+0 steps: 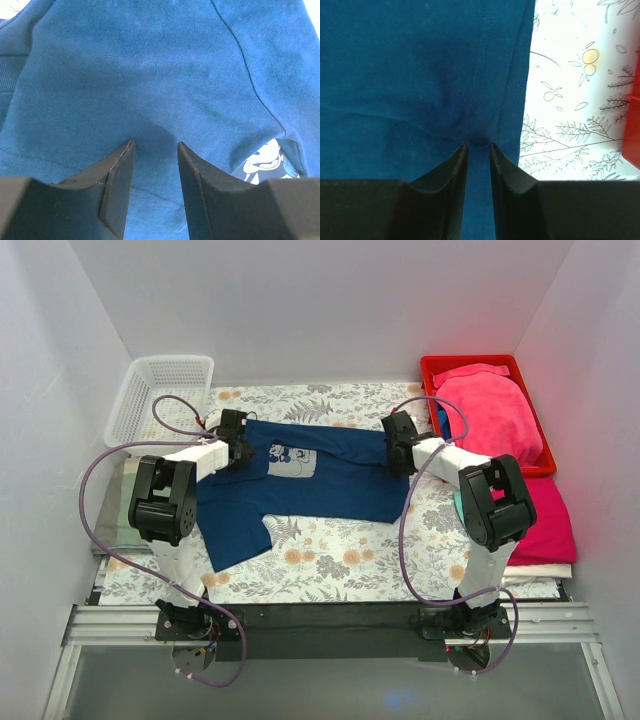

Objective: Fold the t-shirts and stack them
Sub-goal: Fold the flattened tshirt in 1/3 of the way

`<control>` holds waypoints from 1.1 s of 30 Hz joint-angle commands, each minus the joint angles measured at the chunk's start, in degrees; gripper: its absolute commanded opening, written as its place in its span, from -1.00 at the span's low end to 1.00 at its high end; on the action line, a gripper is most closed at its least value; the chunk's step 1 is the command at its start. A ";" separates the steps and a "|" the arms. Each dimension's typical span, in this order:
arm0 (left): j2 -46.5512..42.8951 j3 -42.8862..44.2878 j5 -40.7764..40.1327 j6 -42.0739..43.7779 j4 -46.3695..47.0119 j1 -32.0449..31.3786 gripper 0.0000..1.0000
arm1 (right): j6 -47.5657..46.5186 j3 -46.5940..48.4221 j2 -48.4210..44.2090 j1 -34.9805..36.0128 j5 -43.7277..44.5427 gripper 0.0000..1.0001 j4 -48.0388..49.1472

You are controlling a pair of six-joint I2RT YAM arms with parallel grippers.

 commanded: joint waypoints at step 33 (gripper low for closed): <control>4.06 -1.41 -4.52 -3.49 -6.86 0.74 -0.44 | -0.92 1.52 -2.05 -0.11 5.29 -0.97 -0.96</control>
